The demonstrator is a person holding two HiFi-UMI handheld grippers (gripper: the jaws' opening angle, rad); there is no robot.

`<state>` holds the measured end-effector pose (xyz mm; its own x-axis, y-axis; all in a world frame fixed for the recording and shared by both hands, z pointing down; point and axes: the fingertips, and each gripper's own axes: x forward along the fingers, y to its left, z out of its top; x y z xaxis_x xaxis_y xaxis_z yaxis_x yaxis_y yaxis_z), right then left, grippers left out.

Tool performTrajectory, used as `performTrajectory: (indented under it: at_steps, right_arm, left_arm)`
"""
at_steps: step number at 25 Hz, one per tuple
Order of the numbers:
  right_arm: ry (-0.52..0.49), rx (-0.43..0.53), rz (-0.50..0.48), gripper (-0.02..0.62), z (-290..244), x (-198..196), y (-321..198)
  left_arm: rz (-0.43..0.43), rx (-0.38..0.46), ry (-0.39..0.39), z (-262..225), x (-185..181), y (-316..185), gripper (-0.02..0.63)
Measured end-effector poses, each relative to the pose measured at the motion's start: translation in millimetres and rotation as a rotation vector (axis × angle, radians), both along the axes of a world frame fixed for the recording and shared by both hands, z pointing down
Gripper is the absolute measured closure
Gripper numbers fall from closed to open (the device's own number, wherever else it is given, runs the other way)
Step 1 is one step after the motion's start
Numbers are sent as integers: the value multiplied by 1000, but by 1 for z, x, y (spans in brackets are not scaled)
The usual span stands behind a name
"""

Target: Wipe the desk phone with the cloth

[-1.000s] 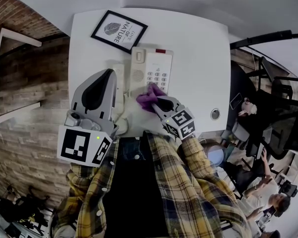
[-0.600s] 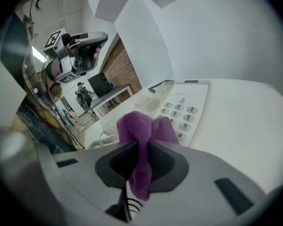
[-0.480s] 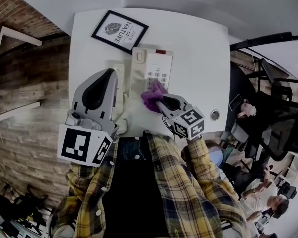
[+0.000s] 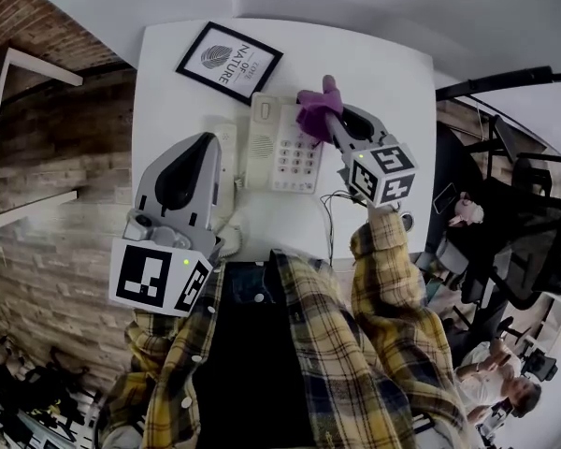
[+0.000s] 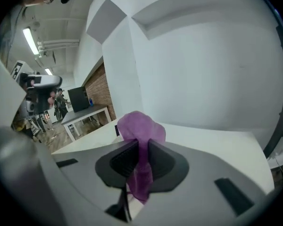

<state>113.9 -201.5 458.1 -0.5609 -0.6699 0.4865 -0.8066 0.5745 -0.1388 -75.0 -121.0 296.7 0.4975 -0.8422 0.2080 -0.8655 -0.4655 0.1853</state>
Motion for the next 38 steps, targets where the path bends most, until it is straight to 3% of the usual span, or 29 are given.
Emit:
performTrajectory:
  at_steps: [4, 11, 38]
  right_arm:
    - [42, -51, 10, 535, 31, -3, -20]
    - [-3, -76, 9, 535, 43, -3, -11]
    - [-24, -192, -50, 535, 81, -13, 122]
  left_arm:
    - [-7, -4, -2, 1, -1, -1, 591]
    - [-11, -8, -1, 2, -3, -4, 592]
    - [46, -14, 7, 5, 17, -2, 591]
